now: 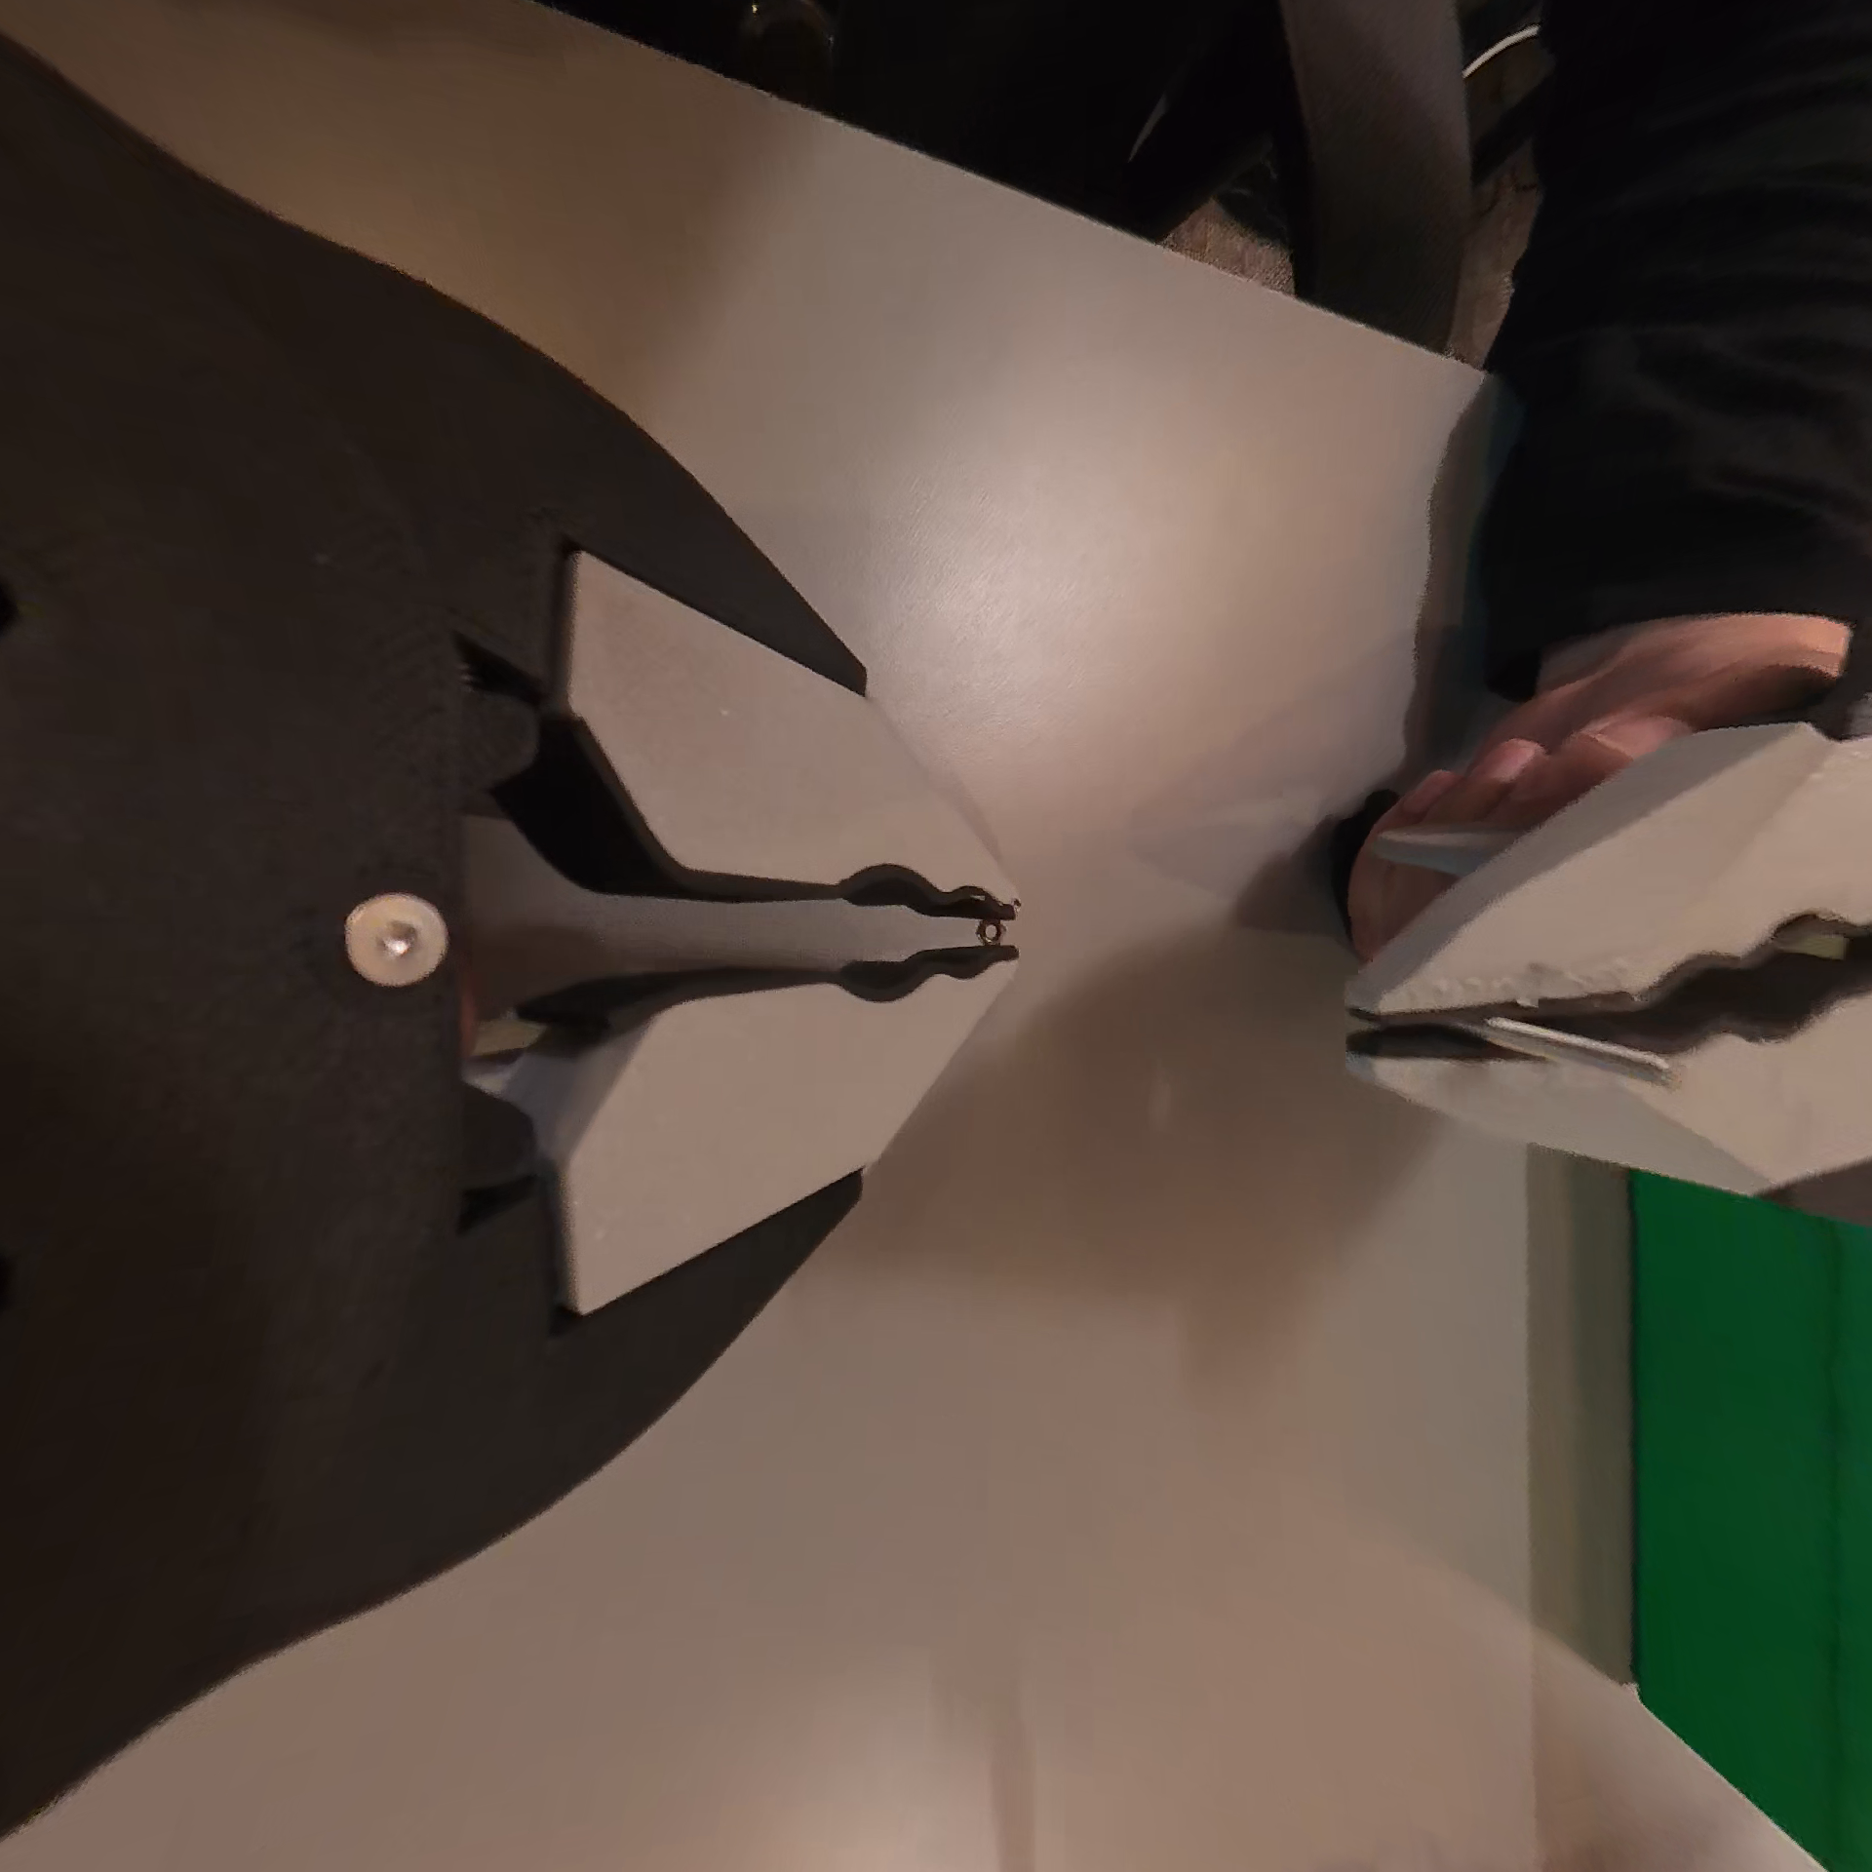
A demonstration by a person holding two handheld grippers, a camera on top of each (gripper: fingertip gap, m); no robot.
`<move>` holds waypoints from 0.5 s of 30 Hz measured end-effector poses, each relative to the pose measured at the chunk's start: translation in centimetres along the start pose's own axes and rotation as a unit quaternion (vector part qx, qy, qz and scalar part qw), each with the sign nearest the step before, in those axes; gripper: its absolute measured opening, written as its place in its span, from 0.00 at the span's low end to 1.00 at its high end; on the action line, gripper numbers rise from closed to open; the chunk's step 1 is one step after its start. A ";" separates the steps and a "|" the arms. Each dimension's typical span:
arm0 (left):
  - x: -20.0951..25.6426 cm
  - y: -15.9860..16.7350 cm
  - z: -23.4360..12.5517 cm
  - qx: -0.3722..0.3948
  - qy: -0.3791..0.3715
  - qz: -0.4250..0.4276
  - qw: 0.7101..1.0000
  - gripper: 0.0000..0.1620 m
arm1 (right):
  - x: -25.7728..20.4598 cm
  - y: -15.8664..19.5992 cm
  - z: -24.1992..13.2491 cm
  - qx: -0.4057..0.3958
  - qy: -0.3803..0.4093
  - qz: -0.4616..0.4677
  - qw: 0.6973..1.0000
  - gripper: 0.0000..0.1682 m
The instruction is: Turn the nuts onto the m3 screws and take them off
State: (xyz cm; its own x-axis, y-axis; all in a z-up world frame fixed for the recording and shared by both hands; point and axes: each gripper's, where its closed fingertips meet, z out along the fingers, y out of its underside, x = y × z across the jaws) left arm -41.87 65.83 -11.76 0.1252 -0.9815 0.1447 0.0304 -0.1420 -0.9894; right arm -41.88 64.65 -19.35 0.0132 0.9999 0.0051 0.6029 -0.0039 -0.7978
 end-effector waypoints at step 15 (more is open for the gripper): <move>0.6 0.6 0.5 -0.020 0.009 0.000 1.000 0.00 | 1.3 -5.5 -4.5 0.064 -0.047 0.060 0.995 0.01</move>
State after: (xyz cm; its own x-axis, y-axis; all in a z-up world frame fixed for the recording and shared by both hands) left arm -41.29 65.18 -12.22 0.1067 -0.9836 0.1451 -0.0099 -0.1470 -0.9891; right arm -41.54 65.87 -12.25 0.0001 0.9892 -0.1466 0.4950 -0.1274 -0.8595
